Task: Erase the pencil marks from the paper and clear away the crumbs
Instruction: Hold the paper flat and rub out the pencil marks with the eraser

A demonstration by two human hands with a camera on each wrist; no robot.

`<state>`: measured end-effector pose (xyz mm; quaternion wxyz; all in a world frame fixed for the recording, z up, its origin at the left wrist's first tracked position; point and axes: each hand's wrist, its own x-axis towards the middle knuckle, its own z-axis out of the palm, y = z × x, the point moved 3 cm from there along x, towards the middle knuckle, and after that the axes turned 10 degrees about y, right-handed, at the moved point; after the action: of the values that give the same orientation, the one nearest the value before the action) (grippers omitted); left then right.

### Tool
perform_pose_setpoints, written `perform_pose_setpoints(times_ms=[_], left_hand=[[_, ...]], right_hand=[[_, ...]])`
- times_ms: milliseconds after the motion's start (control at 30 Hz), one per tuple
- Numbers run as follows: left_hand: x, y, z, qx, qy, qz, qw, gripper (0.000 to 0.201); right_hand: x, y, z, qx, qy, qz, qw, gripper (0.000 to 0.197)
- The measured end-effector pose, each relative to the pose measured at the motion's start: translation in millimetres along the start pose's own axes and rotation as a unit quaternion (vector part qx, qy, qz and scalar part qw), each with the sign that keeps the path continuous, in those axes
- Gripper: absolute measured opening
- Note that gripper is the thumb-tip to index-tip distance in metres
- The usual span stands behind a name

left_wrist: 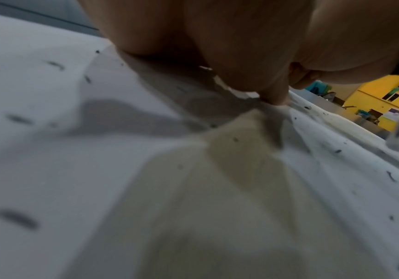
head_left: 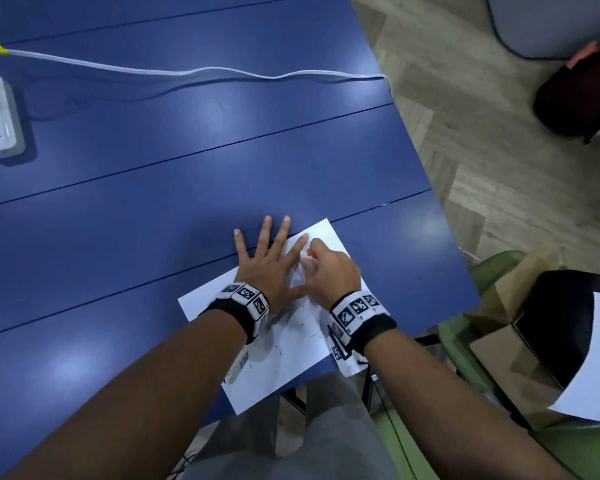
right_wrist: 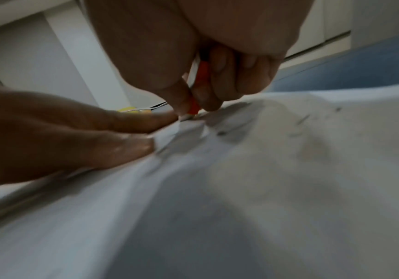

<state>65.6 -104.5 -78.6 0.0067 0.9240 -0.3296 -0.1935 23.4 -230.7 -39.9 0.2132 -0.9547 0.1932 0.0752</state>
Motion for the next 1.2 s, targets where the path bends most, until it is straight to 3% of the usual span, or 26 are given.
perform_pose_setpoints(times_ms=[200,333,500,667,833,1000,1200], left_hand=[[-1,-1,-2,-0.007,-0.006,0.001,1.0,0.097],[-1,0,-1,0.0,-0.002,0.0,1.0,0.098],[-2,-2,-2,-0.009,-0.007,0.001,1.0,0.098],[-1,-1,-1,-0.004,-0.008,0.002,1.0,0.097],[-2,-1,-2,-0.008,-0.011,0.002,1.0,0.098],[-2,-1,-1,-0.016,-0.005,0.004,1.0,0.098],[-15,-21,-3,-0.05,0.025,0.003,0.998,0.099]], right_hand=[[15,16,-10,0.03,0.058,0.08,0.995,0.014],[2,8,-4,-0.01,0.005,0.012,1.0,0.012],[18,32,-19,0.017,0.062,0.071,0.995,0.014],[-5,21,-7,-0.01,0.016,-0.004,1.0,0.014],[20,37,-28,-0.015,0.066,0.047,0.997,0.015],[8,18,-17,-0.026,0.015,-0.038,0.999,0.015],[10,24,-10,-0.039,0.027,-0.007,0.999,0.013]])
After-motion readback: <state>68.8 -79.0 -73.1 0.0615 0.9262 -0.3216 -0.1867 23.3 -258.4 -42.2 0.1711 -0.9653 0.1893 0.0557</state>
